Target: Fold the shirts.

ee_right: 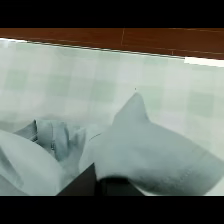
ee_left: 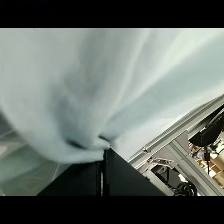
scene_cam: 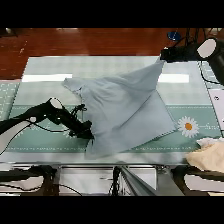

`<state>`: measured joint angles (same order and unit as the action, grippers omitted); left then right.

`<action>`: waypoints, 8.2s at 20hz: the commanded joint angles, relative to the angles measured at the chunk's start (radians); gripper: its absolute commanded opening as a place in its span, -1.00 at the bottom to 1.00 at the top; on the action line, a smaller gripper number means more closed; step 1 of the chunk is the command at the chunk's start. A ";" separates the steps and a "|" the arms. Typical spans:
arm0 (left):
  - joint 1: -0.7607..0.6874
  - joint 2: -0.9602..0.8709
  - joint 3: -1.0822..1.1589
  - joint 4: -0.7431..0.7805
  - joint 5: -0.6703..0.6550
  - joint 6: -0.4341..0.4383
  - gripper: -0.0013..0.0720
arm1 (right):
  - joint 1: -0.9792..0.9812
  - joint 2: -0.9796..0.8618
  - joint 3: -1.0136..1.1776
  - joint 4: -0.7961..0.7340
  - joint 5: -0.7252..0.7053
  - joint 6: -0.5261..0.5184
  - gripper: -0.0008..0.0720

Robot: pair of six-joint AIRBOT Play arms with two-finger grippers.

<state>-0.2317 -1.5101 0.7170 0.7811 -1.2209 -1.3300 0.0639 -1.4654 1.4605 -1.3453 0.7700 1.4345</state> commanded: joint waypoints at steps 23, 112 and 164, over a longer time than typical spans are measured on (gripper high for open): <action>-0.493 -0.091 0.498 -0.351 -0.026 0.171 -0.89 | 0.208 0.104 0.001 0.900 -0.198 -0.387 -0.93; 0.192 -0.229 0.588 0.319 -0.252 0.330 -0.89 | -0.100 0.440 -0.958 0.258 0.269 0.126 0.50; 0.390 1.088 0.381 0.410 0.022 0.230 -0.90 | 0.156 0.599 -0.069 -0.354 0.507 0.313 -0.93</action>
<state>0.1398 -0.3943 1.2774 1.1797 -1.3544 -1.1683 0.2195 -0.7906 1.5436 -1.6306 1.4971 1.7741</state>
